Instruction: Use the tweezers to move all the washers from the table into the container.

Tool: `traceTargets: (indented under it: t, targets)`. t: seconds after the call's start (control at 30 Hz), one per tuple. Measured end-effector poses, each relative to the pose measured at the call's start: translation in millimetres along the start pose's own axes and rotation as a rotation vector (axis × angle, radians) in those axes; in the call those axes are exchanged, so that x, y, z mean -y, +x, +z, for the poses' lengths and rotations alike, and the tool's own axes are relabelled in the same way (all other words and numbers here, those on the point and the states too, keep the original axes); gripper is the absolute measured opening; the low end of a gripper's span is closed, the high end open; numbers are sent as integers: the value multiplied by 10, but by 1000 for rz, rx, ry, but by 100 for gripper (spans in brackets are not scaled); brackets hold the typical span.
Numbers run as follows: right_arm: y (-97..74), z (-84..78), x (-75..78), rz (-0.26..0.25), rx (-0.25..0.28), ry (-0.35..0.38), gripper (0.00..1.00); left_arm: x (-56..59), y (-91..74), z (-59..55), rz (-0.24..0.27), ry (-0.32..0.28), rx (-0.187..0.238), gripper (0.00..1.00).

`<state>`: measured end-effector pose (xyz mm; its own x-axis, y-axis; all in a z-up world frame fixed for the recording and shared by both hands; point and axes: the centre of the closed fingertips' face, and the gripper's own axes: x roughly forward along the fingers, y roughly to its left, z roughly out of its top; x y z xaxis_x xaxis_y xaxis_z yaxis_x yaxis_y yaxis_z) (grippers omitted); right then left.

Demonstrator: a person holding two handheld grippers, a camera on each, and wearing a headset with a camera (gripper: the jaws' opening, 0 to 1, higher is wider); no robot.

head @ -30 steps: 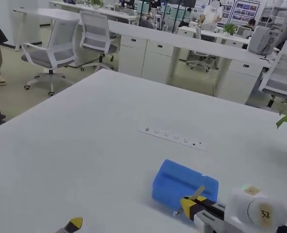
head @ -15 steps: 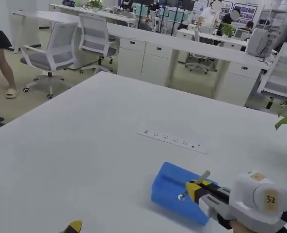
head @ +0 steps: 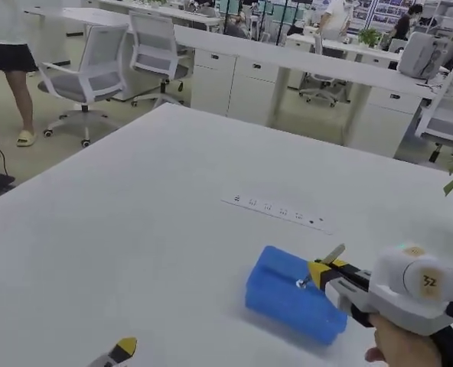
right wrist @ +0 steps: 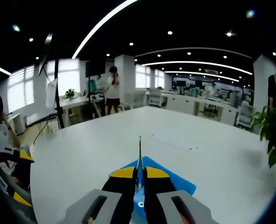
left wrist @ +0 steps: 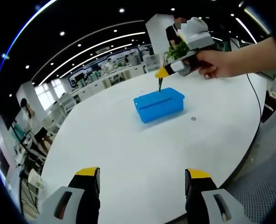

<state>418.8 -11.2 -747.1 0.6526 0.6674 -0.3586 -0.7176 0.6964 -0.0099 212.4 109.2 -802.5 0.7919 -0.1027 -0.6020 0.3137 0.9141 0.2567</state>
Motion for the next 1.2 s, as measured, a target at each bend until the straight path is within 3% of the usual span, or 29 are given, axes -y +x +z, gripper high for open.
traceTargets:
  t: [0.6, 1.2]
  targets:
    - [115, -324, 61, 0, -74, 18, 2, 11, 10, -27, -5, 8, -18, 75]
    - [395, -654, 13, 29, -148, -1, 2, 20, 27, -61, -12, 4, -37, 75]
